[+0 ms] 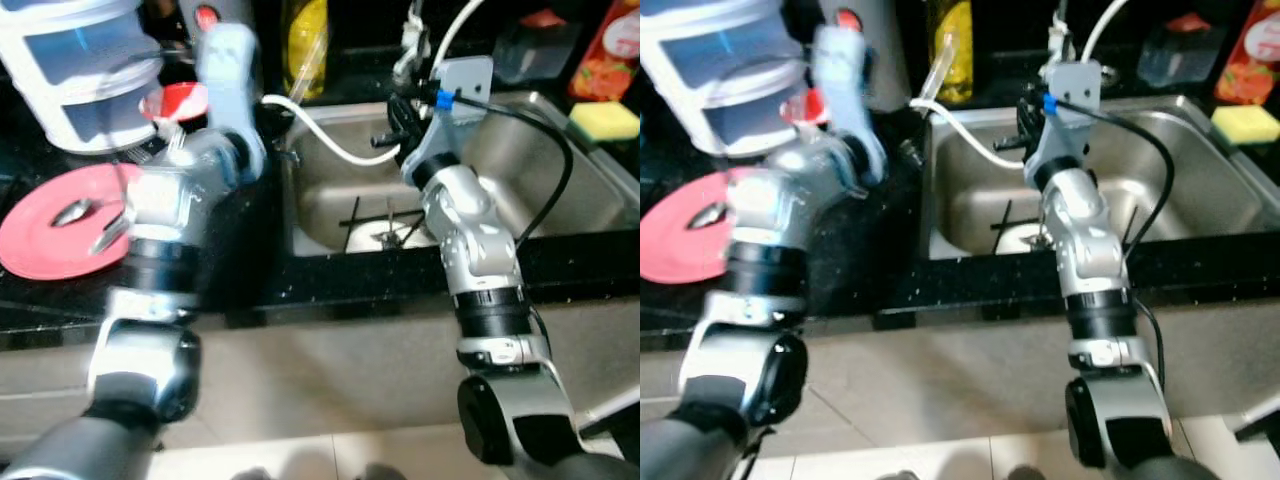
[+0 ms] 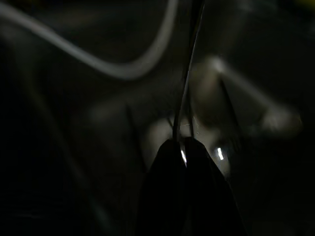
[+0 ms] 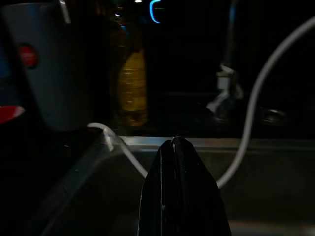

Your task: Kitchen organization

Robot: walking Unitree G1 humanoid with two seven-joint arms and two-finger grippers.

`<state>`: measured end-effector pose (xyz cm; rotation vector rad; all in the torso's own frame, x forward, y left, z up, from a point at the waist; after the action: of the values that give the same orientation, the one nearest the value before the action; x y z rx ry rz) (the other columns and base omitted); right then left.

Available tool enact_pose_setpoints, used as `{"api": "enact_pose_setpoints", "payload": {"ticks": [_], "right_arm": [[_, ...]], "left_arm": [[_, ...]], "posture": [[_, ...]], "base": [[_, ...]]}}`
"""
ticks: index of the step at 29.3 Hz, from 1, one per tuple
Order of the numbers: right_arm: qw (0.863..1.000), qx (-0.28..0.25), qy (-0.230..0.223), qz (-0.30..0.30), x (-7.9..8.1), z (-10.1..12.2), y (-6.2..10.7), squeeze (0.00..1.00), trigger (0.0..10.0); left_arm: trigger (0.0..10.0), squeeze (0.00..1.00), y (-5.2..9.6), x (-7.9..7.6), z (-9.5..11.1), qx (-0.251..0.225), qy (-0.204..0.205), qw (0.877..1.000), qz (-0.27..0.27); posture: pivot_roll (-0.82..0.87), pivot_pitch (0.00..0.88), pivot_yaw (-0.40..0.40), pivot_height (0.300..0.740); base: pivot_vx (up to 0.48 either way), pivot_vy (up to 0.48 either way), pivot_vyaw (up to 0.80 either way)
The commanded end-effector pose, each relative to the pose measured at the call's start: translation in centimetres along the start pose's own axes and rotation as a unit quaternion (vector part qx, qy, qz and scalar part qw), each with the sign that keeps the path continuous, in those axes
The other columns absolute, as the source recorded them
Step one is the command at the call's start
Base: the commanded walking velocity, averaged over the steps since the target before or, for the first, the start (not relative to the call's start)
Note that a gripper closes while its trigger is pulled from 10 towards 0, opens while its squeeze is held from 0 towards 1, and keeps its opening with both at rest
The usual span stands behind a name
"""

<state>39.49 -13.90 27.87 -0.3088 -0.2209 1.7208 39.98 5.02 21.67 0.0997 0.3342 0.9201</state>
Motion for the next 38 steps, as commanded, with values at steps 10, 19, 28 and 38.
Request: {"api": "enact_pose_setpoints", "payload": {"ticks": [10,19,28,38], "right_arm": [[1.0,0.003,0.0,-0.004,-0.2,-0.1,0.1,0.0,10.0],[1.0,-0.003,-0.01,0.017,0.9,0.3,-0.5,0.0,10.0],[0.999,-0.008,-0.025,0.027,1.8,0.2,-0.6,0.0,10.0],[0.999,-0.017,-0.03,0.028,1.8,0.3,-0.5,0.0,10.0]], "left_arm": [[10.0,1.0,1.5,2.2,-0.4,-0.029,-0.025,0.999,0.039],[10.0,0.0,8.0,2.5,5.1,-0.212,-0.089,0.97,0.084],[10.0,0.0,12.5,4.2,4.9,-0.242,-0.09,0.944,0.204],[10.0,0.0,13.2,4.1,4.6,-0.24,-0.11,0.935,0.238]], "posture": [[0.05,0.031,0.065,0.74],[0.1,0.031,0.033,0.74],[0.15,0.043,0.025,0.74],[0.14,0.02,0.029,0.74]], "base": [[0.0,0.0,0.0],[0.0,0.0,0.0],[0.0,0.0,0.0],[0.0,0.0,0.0]]}}
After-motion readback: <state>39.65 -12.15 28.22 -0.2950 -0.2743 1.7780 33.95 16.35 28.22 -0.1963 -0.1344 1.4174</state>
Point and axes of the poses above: a point about 5 cm out from each wrist's last joint towards the gripper, its own y axis pointing back from the gripper into the wrist, its own z axis along the axis of the wrist's last joint, x = y × z, the point moved 3 cm from there along -y, pointing out of the wrist towards the gripper, and after that the axes turned 3 degrees about y, right-handed, at the moved point
